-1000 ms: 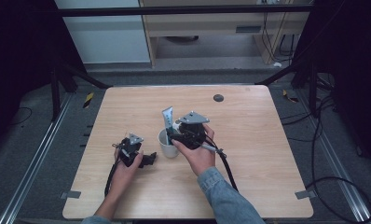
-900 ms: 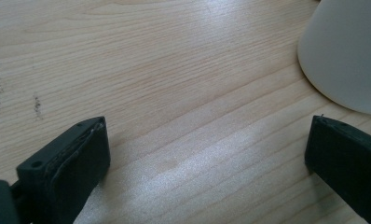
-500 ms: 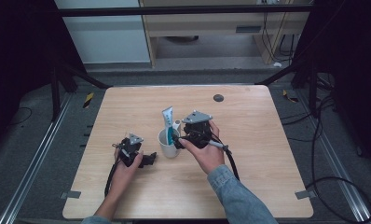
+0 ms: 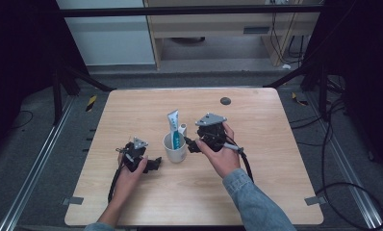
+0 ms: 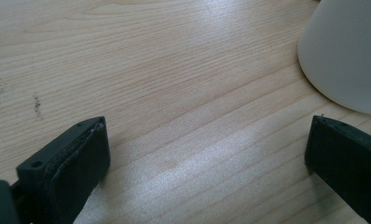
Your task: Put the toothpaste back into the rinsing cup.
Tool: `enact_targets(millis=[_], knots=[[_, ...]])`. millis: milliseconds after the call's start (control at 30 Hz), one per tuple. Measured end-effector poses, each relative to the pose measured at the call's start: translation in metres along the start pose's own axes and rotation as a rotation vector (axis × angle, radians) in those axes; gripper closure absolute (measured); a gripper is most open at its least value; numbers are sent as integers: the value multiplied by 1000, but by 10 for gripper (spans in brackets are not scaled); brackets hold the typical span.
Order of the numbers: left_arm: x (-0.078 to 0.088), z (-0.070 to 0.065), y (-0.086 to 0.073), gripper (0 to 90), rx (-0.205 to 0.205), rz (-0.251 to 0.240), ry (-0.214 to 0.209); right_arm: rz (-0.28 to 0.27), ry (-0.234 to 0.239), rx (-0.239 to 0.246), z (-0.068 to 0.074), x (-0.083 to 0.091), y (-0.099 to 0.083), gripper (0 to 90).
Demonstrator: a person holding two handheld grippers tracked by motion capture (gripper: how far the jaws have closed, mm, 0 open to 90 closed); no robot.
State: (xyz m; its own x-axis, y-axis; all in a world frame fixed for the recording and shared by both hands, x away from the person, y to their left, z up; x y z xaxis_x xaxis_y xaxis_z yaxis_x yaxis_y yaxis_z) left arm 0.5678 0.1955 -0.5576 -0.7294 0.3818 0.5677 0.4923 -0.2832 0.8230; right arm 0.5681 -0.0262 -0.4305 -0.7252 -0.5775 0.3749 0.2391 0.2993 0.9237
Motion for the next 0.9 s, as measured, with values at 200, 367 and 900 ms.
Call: enact_targets(millis=[200,367,900], knots=[[0,0,0,0,0,0,0,15,-12,15,-10,7,-3,116],[0,0,0,0,0,0,0,18,-17,19,-15,11,-5,116],[0,0,0,0,-3,2,-1,26,-41,-23,-38,25,-15,103]])
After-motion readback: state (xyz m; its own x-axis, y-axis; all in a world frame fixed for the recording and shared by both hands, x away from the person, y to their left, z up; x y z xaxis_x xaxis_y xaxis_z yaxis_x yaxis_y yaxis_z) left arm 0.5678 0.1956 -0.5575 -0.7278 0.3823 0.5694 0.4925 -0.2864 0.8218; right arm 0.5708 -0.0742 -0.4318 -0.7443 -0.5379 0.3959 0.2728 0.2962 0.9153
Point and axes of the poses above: each handheld gripper's, and its own axes: x roughly backward along the jaws, y roughly out of its top, z roughly to its left, the point moved 7 cm from there along -x, roughly forward along the jaws, and after that the axes turned 10 degrees about -z, right-handed, at the moved point
